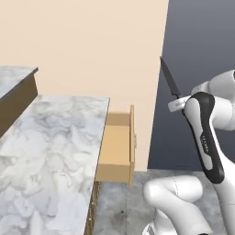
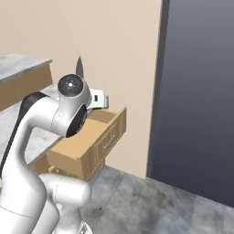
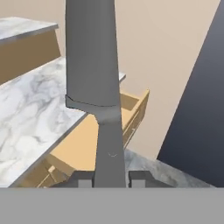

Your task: Pick up the metallic utensils from the counter and place them in the open drawer. Make sure not to pick up any wooden utensils.

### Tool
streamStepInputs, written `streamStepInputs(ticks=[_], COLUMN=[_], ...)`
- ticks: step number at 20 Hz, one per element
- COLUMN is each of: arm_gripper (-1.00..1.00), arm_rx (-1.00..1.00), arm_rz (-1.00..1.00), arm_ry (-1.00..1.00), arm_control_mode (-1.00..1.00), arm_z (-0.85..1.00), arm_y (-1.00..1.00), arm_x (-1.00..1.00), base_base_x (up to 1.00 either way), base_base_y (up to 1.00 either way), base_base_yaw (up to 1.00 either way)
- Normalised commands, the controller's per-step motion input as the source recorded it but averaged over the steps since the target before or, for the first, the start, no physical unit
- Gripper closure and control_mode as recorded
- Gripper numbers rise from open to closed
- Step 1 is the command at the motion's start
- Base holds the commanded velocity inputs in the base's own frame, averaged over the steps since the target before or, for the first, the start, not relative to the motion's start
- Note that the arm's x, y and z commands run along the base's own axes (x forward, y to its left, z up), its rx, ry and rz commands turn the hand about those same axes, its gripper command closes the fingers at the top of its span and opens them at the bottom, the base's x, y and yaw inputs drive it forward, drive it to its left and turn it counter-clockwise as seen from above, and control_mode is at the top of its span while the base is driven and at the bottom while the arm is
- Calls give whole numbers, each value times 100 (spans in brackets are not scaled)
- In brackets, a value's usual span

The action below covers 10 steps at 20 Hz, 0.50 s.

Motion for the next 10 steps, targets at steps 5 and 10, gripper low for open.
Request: streamStepInputs(ticks=[5, 10], arm_gripper=[100, 100], arm_rx=[0, 0], arm_rz=[0, 0], arm_ry=[0, 0], arm_control_mode=[100, 100], arm_z=[0, 0], arm_y=[0, 0], arm_x=[0, 0], base_base_x=[79, -19], base_base_y=[27, 28], base_base_yaw=[-9, -6])
